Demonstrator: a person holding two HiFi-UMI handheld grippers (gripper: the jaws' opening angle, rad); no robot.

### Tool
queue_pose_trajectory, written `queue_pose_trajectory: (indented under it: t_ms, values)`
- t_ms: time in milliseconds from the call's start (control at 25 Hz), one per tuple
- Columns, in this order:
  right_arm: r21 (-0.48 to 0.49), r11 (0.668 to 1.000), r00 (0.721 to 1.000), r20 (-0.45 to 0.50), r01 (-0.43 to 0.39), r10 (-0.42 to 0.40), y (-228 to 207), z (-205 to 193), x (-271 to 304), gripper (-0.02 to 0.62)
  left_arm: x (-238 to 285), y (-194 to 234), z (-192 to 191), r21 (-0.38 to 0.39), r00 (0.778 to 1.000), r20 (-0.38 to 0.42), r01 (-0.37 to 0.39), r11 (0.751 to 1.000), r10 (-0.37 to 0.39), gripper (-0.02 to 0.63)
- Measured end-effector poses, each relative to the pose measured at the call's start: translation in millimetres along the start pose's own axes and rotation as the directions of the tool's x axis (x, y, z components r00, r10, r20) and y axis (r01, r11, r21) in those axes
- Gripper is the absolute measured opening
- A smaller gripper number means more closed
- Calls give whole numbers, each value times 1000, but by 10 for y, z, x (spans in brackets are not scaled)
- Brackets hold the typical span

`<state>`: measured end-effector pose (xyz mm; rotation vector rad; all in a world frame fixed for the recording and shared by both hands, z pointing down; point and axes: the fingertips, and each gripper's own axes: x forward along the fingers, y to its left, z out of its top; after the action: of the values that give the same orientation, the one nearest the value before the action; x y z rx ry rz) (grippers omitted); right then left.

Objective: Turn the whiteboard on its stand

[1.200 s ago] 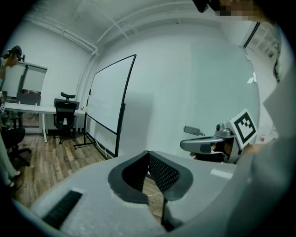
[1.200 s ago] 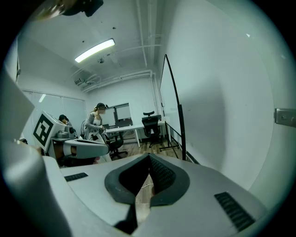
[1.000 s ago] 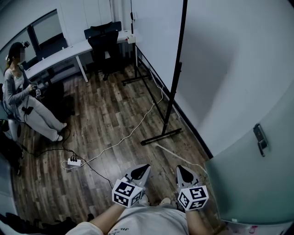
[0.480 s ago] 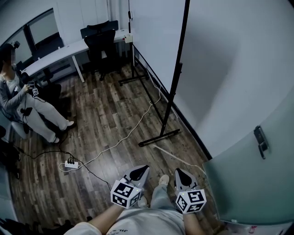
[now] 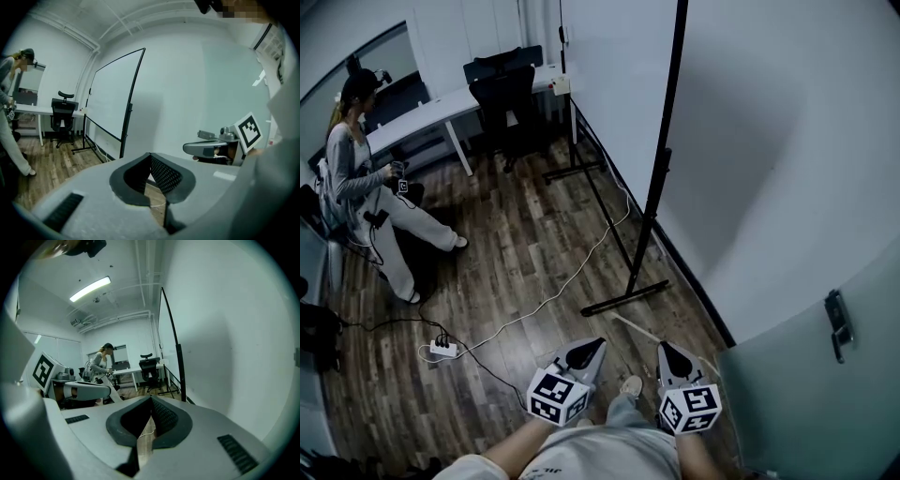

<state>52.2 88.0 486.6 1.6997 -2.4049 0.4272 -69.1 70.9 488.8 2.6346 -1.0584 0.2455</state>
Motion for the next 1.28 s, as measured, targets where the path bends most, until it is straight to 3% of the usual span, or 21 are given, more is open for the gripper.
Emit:
queue_pose_trajectory:
  t_ms: [360,600,920,1280]
  values:
    - [-64,997,999,21,-47,49,-643,573,602,6,777,241,472,1,998,34,-43,999,43,11]
    - [-79,993,996,9,-86,87,-976,680,836,6,1155,285,615,-1,996,45,-78,997,78,11]
    - [-80,991,994,-3,-107,108,-1196,758,1027,6,1380,371,659,-17,993,40,-111,994,112,11]
    - [-98,990,994,13,-103,105,-1084,913,1300,7,1398,637,760,-8,994,40,-104,995,104,11]
